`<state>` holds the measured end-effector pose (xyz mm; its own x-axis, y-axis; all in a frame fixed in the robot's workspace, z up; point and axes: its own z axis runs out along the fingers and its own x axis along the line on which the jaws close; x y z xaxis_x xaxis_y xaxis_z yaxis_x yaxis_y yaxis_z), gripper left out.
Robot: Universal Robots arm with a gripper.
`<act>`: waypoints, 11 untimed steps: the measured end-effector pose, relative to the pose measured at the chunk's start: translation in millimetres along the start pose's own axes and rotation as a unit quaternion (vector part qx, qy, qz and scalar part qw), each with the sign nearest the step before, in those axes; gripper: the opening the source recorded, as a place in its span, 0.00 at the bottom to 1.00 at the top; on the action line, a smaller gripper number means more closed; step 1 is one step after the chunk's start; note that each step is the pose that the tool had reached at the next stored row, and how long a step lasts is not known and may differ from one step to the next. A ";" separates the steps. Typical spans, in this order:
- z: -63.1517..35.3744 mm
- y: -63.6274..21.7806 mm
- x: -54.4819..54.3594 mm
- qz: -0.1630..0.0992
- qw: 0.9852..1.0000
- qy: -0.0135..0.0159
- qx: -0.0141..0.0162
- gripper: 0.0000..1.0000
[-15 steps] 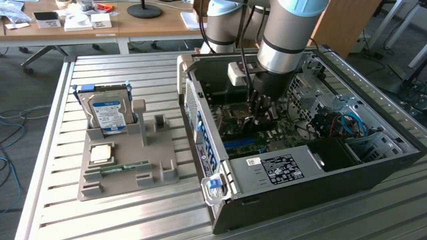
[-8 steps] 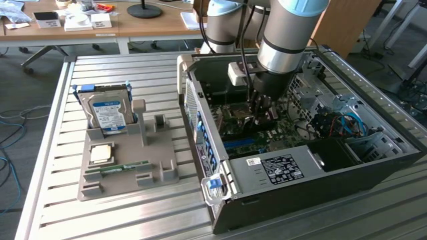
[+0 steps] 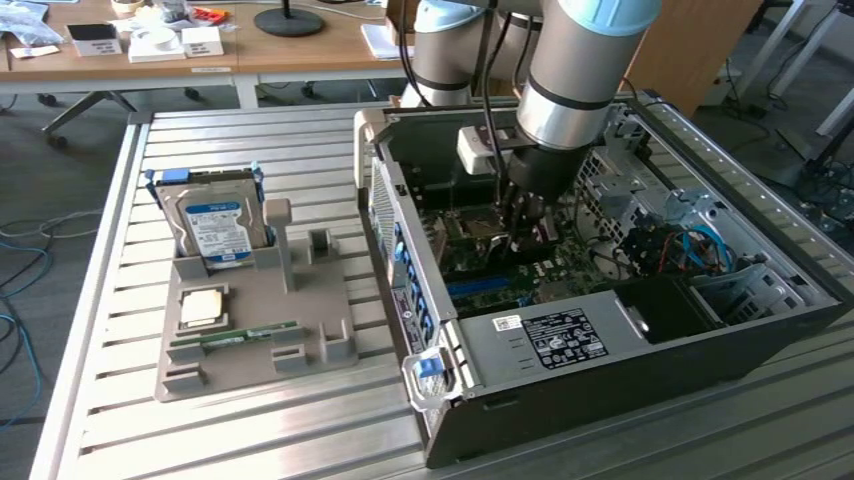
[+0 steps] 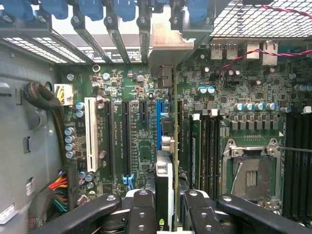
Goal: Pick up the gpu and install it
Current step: 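Insert the gpu into the slot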
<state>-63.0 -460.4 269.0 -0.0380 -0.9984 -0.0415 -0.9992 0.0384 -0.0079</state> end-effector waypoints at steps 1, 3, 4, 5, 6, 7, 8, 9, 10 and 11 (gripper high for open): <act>0.0 0.0 0.0 0.000 1.000 0.000 0.000 0.27; 0.9 0.2 0.1 0.000 1.000 0.000 0.000 0.27; 1.8 0.3 0.2 0.000 1.000 0.000 0.000 0.27; 2.6 0.4 0.2 0.000 1.000 0.000 0.000 0.27; 3.4 0.5 0.2 0.000 1.000 0.000 0.000 0.27; 3.7 0.6 0.3 0.000 1.000 0.000 0.000 0.27; 3.6 0.6 0.3 0.000 1.000 0.000 0.000 0.27; 3.6 0.6 0.3 0.000 1.000 0.000 0.000 0.27; 3.7 0.6 0.3 0.000 1.000 0.000 0.000 0.27; 3.7 0.6 0.2 0.000 1.000 0.000 0.000 0.27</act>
<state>-63.5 -460.5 265.3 -0.0379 -0.9984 -0.0413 -0.9992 0.0383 -0.0078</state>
